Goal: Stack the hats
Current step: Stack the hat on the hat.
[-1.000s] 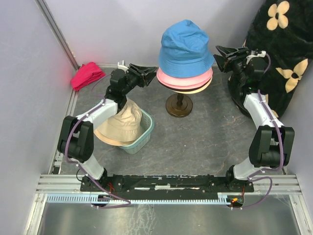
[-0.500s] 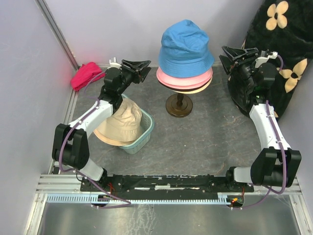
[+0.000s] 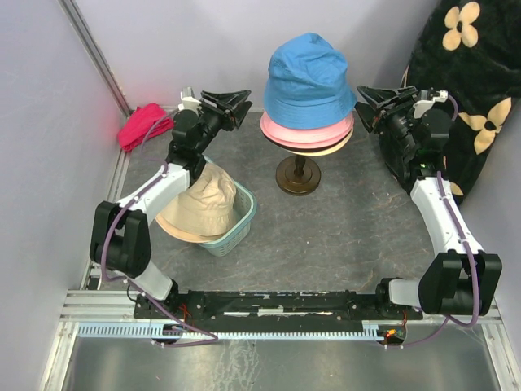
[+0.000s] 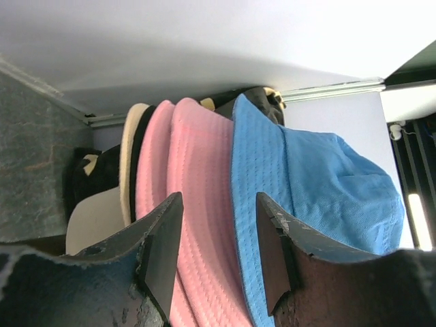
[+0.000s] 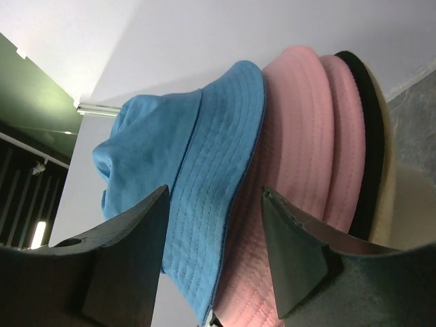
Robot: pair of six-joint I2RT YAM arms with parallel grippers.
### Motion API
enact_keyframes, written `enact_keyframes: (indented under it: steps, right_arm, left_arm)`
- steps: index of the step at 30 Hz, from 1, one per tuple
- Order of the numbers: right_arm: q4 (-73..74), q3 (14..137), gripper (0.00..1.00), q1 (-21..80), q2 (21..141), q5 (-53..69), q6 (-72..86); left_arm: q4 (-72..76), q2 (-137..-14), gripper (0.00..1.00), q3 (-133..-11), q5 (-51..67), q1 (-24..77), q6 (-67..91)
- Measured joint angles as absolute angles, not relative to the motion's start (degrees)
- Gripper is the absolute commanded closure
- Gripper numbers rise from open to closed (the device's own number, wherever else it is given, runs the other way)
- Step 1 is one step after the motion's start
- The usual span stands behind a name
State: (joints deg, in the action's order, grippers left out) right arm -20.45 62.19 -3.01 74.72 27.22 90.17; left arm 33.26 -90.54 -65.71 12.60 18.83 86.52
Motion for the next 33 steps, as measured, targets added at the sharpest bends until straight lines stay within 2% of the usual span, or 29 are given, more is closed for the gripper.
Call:
enact_keyframes:
  steps: [33]
  right_arm:
    - [-25.12, 62.19, 0.39, 0.75, 76.69, 26.81, 94.54]
  left_arm:
    - [55.9, -109.93, 0.43, -77.62, 18.59, 20.78, 98.7]
